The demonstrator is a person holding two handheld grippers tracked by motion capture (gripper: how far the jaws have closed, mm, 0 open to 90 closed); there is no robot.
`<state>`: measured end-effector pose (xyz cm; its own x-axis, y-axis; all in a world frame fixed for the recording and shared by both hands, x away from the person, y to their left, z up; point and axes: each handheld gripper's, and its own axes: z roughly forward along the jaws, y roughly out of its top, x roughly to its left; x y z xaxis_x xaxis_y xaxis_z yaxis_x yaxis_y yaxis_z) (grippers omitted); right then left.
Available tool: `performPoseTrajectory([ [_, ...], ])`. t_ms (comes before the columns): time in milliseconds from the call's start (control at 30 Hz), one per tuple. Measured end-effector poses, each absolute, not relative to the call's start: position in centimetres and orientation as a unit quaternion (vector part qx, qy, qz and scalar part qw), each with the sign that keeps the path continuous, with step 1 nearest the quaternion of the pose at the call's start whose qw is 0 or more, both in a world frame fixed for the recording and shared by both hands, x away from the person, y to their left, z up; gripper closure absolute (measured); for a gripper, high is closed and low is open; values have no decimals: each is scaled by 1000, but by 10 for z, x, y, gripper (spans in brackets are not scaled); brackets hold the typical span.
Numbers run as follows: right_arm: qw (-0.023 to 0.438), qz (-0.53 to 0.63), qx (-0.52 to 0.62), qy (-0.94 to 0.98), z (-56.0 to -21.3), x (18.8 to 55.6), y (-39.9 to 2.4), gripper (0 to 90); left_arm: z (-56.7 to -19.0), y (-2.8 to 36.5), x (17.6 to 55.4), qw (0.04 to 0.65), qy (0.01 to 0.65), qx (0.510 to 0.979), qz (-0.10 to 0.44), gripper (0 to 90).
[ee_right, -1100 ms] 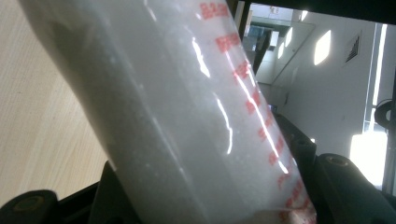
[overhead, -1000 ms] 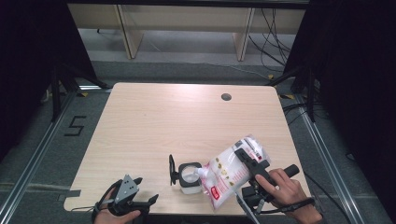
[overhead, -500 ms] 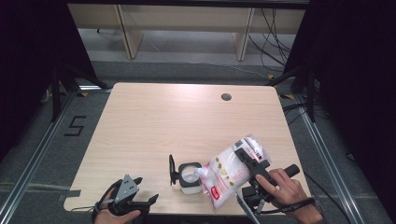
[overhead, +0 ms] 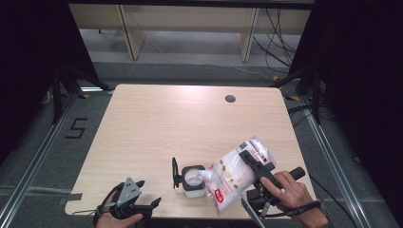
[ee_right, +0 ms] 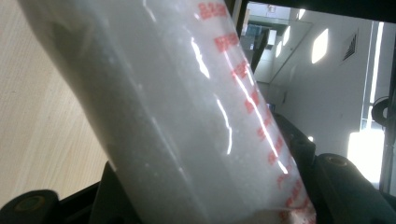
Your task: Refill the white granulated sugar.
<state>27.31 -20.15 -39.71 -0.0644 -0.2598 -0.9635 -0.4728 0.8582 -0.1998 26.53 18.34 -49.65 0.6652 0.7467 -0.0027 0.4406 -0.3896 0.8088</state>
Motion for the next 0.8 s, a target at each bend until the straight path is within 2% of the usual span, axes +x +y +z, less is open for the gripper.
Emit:
performPoseTrajectory([
  [800,631,83,-243,732,-399,273,-203,491,-497,184,265,414,366,811,192,185],
])
